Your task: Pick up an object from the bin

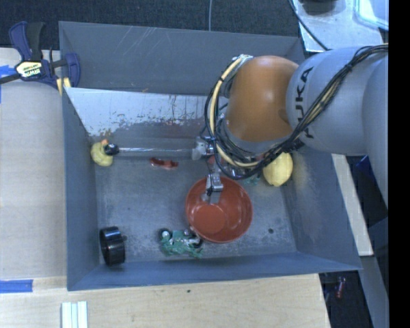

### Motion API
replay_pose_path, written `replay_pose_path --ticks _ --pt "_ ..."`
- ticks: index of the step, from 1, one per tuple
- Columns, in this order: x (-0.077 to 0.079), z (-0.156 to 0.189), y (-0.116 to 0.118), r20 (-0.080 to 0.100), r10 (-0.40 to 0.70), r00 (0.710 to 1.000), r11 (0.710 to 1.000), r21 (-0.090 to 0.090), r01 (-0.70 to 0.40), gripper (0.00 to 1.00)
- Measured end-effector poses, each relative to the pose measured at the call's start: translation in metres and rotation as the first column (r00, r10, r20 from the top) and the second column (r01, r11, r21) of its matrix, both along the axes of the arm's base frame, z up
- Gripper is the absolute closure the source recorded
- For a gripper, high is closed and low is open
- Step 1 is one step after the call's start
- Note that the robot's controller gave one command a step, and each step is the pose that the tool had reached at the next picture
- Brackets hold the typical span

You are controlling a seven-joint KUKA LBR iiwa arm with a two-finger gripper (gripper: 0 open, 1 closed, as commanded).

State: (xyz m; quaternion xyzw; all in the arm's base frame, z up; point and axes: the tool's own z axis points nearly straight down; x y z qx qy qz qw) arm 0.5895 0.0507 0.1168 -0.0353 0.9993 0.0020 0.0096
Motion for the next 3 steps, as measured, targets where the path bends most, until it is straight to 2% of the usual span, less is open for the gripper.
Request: replay_pose_path --ticks 1,2,3 --pt "-0.005 0.032 -0.003 -0.002 0.027 1.000 1.000 -0.002 -0.027 0.00" --pt "0.012 0.021 -0.009 0.004 0.101 0.995 0.995 -0.004 -0.101 0.00" --pt "0.014 0.070 -0.011 -0.003 0.120 0.993 0.993 -0.003 -0.120 0.00"
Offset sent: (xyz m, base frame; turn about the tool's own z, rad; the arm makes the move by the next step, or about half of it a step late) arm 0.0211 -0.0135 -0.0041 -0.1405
